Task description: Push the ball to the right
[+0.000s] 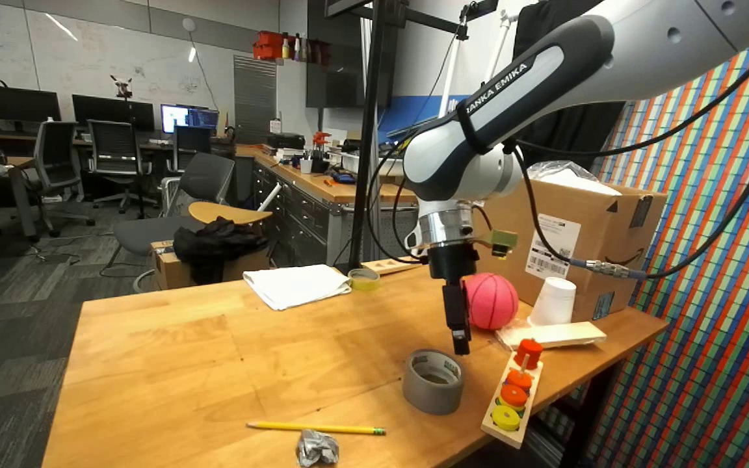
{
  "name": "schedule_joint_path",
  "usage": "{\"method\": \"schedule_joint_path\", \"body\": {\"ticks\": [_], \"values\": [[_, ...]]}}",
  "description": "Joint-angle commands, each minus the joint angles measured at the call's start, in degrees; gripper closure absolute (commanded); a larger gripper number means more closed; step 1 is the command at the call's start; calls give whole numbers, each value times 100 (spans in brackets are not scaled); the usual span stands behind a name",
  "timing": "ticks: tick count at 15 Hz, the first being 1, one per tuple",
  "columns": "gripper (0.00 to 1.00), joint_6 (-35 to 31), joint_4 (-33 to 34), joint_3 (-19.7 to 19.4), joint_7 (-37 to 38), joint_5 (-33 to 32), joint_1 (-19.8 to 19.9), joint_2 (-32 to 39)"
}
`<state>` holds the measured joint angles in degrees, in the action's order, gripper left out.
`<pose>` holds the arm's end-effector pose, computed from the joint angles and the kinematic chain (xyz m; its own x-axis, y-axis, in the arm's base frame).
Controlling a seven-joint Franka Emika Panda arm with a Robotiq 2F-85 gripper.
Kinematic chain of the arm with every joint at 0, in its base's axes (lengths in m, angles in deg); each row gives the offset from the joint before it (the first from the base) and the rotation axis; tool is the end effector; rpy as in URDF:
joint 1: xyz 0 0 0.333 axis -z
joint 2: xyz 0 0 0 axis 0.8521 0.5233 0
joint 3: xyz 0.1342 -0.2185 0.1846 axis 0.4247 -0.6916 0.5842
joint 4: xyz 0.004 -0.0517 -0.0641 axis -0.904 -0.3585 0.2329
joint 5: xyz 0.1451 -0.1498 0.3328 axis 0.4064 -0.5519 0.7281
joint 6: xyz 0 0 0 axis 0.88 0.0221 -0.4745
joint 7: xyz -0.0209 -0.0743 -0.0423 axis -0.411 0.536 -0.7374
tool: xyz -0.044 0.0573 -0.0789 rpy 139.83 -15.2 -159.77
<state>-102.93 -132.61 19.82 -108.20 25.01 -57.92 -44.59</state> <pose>0.5092 0.0247 0.3078 0.6629 0.6725 -0.3291 0.5987 -0.7400 -0.3065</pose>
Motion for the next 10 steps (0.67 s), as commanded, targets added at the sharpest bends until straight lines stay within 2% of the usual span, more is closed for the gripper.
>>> {"method": "schedule_joint_path", "body": {"ticks": [1, 10], "values": [[0, 177, 189, -11, -360, -49, 47, 142], [0, 338, 473, -280, -63, -625, 235, 340]]}}
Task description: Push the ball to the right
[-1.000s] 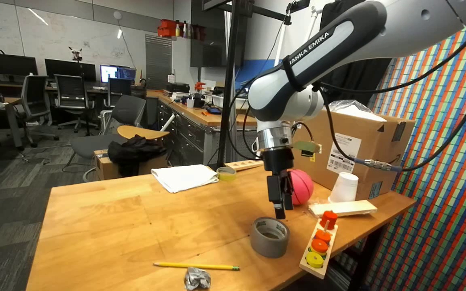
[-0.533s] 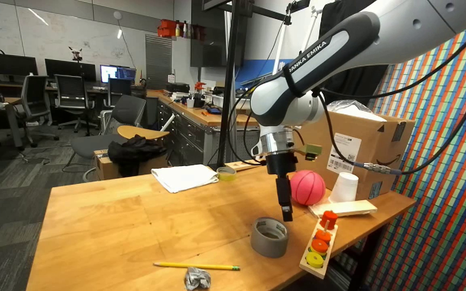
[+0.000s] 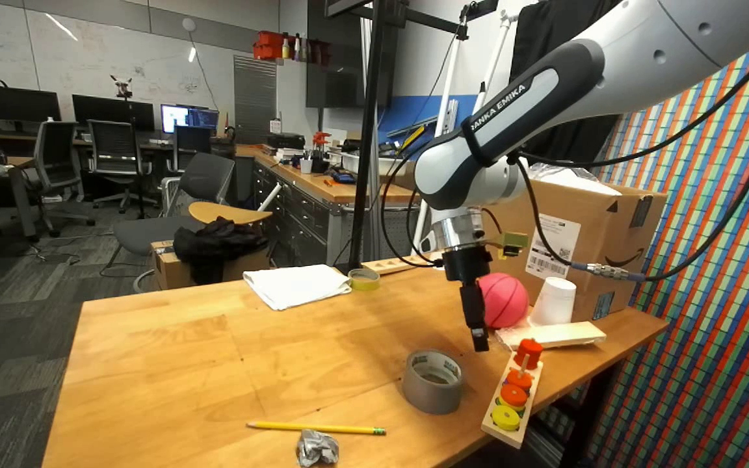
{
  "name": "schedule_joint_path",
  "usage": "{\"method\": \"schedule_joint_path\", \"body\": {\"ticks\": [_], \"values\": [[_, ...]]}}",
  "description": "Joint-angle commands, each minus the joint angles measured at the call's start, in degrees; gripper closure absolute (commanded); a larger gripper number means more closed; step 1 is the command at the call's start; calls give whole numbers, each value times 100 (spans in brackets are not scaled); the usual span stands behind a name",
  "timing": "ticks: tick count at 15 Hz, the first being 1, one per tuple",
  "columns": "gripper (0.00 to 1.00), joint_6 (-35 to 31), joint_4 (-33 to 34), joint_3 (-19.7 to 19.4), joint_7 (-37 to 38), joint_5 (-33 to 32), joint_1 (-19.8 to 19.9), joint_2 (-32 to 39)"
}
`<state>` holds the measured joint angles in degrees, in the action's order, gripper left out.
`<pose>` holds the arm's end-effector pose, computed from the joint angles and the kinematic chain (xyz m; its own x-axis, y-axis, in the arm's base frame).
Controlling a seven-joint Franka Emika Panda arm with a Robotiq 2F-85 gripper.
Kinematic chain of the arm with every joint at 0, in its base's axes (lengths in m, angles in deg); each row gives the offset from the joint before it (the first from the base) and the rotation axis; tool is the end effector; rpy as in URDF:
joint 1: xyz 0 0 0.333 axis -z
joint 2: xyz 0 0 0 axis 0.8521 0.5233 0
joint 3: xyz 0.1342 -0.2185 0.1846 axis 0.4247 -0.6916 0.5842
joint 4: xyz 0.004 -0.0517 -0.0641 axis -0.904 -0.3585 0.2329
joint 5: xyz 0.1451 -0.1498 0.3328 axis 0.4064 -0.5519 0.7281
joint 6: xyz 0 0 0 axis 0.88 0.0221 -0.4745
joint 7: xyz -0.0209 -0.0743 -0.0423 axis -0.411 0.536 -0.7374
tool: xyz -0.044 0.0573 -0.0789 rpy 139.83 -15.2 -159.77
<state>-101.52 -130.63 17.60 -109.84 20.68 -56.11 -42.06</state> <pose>0.5161 -0.0175 0.2973 0.6475 0.6578 -0.3847 0.5922 -0.7521 -0.2892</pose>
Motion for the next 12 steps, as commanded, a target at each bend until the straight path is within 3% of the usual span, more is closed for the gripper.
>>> {"method": "schedule_joint_path", "body": {"ticks": [1, 9, 12], "values": [[0, 208, 326, -75, 95, -213, 80, 111], [0, 379, 765, -202, 213, -475, 235, 567], [0, -304, 433, -274, 750, -267, 355, 35]]}}
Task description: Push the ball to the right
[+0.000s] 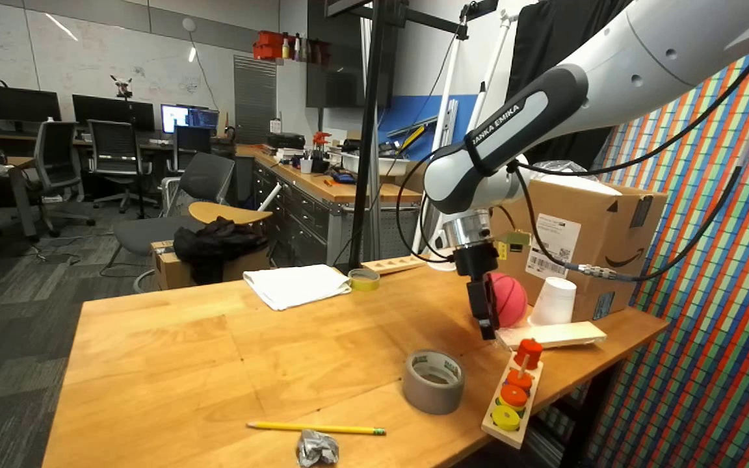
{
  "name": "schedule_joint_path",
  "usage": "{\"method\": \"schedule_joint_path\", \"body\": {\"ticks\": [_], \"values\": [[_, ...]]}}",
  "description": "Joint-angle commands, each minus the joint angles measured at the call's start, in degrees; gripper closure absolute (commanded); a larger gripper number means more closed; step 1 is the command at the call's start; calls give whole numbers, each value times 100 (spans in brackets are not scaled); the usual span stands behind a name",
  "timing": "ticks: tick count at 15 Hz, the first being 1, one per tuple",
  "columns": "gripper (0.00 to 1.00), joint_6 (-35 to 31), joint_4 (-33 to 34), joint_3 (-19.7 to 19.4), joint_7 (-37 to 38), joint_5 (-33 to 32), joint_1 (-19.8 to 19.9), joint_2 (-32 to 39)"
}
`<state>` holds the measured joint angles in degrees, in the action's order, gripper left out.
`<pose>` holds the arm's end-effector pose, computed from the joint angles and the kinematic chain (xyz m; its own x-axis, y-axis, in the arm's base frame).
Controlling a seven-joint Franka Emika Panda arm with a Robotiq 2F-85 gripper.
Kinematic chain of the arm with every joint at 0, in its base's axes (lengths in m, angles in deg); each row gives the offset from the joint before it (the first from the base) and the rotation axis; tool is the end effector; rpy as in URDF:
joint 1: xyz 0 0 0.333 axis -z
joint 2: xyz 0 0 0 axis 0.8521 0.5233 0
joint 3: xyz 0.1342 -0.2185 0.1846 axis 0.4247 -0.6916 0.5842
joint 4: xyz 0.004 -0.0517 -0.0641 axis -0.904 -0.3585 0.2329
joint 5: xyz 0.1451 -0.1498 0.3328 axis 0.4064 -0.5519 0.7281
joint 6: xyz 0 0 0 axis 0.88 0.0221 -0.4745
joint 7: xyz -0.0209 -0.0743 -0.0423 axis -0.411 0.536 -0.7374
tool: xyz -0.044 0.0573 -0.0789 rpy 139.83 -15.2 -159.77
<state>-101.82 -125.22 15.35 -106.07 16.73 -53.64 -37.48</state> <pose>0.5408 -0.0684 0.2906 0.7122 0.5559 -0.4287 0.5232 -0.8275 -0.2038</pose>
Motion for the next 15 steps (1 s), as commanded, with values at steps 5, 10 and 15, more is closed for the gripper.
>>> {"method": "schedule_joint_path", "body": {"ticks": [5, 10, 15], "values": [[0, -971, -612, -87, 1410, -157, 41, -1250], [0, -1672, -1196, -68, 2941, -1029, -116, -1830], [0, -698, -1294, 103, 4126, -1855, -327, -1990]]}}
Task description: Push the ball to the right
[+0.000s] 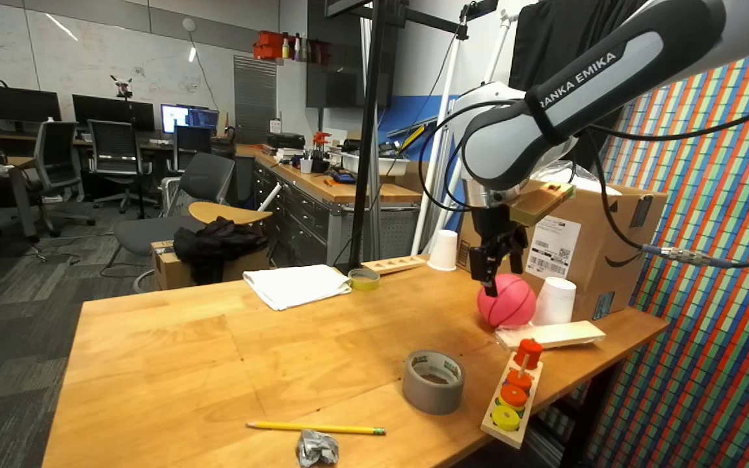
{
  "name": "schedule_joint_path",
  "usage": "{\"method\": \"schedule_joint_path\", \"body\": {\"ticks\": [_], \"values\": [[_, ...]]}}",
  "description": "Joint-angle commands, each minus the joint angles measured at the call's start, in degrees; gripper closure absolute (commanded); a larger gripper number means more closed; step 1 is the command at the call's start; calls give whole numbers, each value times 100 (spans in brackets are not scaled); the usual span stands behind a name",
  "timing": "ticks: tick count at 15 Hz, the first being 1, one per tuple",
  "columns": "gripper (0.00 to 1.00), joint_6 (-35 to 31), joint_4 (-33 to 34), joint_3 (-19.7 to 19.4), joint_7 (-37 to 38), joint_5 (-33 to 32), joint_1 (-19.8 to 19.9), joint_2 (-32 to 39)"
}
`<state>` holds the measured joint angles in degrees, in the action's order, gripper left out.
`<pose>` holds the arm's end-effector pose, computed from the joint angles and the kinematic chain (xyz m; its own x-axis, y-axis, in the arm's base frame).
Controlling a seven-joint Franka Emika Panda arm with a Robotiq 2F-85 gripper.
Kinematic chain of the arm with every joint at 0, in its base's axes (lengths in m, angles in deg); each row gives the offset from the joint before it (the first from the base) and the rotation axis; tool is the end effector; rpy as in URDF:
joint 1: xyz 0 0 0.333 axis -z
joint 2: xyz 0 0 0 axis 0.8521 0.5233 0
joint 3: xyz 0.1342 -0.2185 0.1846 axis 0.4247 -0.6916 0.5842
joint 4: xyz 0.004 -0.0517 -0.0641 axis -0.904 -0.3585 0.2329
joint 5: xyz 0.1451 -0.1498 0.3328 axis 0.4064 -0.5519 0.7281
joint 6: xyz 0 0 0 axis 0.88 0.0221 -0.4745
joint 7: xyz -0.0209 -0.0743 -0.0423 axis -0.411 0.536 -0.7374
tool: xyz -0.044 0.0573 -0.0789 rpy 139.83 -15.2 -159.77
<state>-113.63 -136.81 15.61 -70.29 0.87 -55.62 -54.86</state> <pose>0.5101 -0.0583 0.3829 0.9685 0.1317 -0.2114 0.1950 -0.9289 0.3148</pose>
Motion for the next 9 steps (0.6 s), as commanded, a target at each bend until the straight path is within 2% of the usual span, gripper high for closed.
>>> {"method": "schedule_joint_path", "body": {"ticks": [1, 3, 6, 9], "values": [[0, 689, -127, 105, 711, -261, -169, -247], [0, 859, -148, 173, 909, -100, -251, -229], [0, 655, -202, 290, 1425, -91, -373, -135], [0, 462, -275, 331, 2341, -195, -419, -29]]}}
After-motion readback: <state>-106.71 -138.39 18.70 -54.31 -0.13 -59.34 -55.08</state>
